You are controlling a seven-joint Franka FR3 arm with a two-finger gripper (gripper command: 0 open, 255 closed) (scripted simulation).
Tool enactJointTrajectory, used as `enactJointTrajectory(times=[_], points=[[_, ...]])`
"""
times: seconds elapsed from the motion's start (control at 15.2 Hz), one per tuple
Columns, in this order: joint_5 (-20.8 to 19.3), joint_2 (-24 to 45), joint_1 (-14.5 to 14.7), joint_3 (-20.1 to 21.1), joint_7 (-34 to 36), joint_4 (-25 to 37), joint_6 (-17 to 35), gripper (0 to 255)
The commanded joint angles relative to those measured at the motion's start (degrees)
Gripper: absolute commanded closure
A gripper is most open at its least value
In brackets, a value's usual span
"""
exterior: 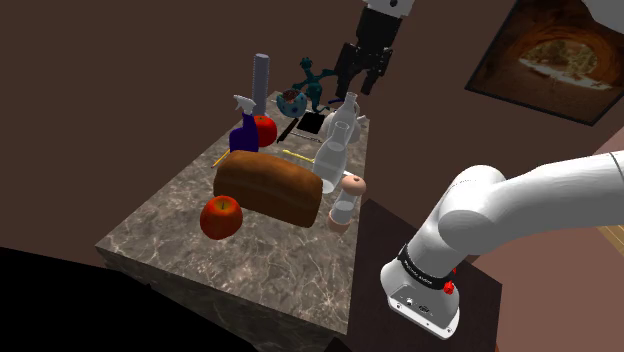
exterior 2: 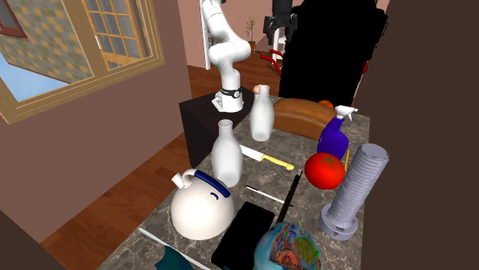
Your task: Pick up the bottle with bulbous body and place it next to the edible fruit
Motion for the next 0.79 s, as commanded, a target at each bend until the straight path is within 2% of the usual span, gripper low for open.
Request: enactJointTrajectory(times=[0.0,0.73], points=[[0.0,0.0,0.0,0.0,0.0,0.0,0.0,0],[-6.4,9.6,-4.4,-11.2,-12.5,-0.5,12.3,0]])
